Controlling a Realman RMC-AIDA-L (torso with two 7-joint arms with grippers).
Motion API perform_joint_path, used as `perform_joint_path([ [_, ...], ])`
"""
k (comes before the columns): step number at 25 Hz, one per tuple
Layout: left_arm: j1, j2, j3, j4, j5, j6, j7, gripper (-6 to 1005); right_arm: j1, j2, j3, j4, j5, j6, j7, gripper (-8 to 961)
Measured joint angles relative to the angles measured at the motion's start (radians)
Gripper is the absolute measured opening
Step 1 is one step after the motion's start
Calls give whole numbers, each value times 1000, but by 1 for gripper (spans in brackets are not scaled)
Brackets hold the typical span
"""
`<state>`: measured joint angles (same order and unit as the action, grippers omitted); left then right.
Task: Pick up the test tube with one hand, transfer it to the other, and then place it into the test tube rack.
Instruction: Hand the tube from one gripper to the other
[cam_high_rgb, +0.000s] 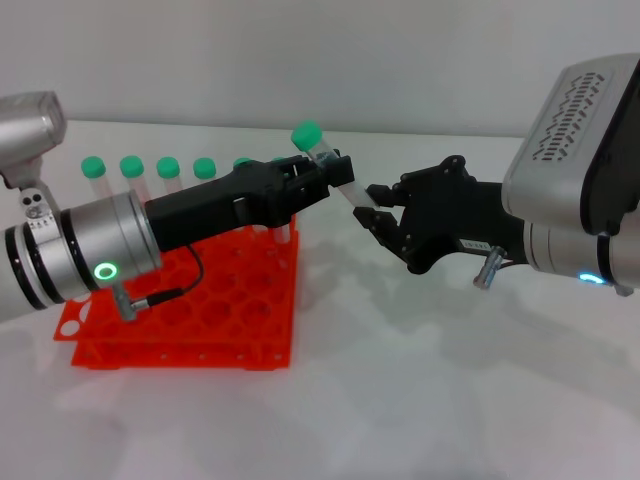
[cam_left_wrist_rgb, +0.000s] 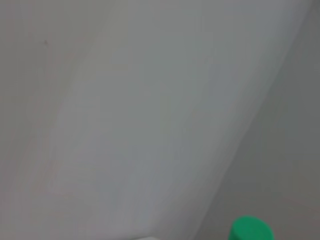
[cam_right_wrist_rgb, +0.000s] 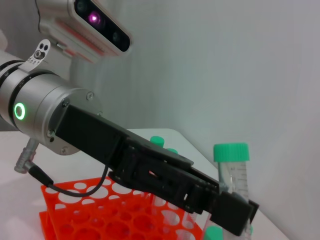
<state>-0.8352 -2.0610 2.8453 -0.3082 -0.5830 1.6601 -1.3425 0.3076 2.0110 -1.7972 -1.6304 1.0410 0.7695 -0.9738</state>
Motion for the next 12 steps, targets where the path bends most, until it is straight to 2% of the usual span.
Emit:
perform_joint_path([
  [2,0,-2,0,0,0,0,1,342,-1,0,1,4,0,-1,0,230],
  [7,2,-3,0,-3,4,13,1,216,3,0,8,10,-3,17,0,232],
  [12,6,-1,0,-5,-3,36,2,216,-5,0,15,30,-28,21,1,235],
])
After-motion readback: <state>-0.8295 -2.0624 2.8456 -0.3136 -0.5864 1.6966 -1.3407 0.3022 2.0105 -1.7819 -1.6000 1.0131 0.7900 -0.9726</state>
